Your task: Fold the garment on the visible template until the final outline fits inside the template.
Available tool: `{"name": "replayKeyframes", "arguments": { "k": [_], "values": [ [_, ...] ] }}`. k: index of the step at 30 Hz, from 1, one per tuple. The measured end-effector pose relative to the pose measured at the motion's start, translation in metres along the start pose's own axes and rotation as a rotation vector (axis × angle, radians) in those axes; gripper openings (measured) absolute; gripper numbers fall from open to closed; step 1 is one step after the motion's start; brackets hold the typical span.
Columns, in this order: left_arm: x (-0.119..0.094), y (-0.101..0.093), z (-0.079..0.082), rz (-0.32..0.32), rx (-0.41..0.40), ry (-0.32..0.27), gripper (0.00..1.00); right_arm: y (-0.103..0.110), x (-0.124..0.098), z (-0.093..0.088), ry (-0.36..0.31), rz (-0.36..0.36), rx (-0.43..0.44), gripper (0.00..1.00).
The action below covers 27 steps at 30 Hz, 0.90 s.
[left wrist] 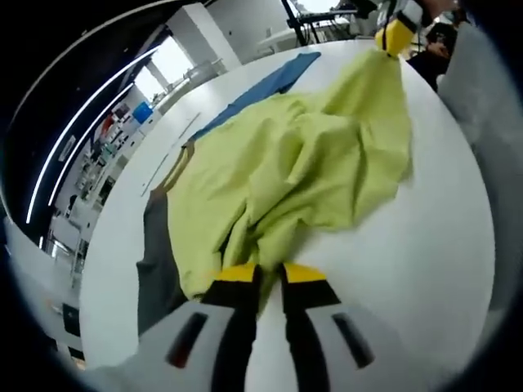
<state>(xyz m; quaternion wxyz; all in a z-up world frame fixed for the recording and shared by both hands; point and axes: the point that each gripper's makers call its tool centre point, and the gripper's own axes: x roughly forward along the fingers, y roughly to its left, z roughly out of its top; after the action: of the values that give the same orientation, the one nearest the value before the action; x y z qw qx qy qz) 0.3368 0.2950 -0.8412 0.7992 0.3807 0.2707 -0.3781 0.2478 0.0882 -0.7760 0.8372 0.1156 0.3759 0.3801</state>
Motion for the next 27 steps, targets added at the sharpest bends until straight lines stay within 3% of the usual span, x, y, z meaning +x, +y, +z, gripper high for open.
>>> {"name": "replayKeyframes", "arguments": {
  "k": [4,11,22,27],
  "values": [
    [0.003,0.002,-0.001,0.019,-0.008,0.007,0.00,-0.002,0.000,-0.002,0.006,-0.007,-0.011,0.00],
    [-0.004,0.008,0.003,0.023,-0.046,-0.009,0.00,-0.002,0.000,-0.004,0.007,-0.006,-0.005,0.00],
    [-0.027,0.035,0.035,0.030,-0.024,-0.031,0.00,-0.011,-0.005,-0.001,0.001,-0.021,-0.001,0.00],
    [-0.024,0.048,0.046,0.008,-0.023,-0.042,0.00,-0.016,-0.007,-0.001,-0.005,-0.034,0.011,0.00]
  ]
}}
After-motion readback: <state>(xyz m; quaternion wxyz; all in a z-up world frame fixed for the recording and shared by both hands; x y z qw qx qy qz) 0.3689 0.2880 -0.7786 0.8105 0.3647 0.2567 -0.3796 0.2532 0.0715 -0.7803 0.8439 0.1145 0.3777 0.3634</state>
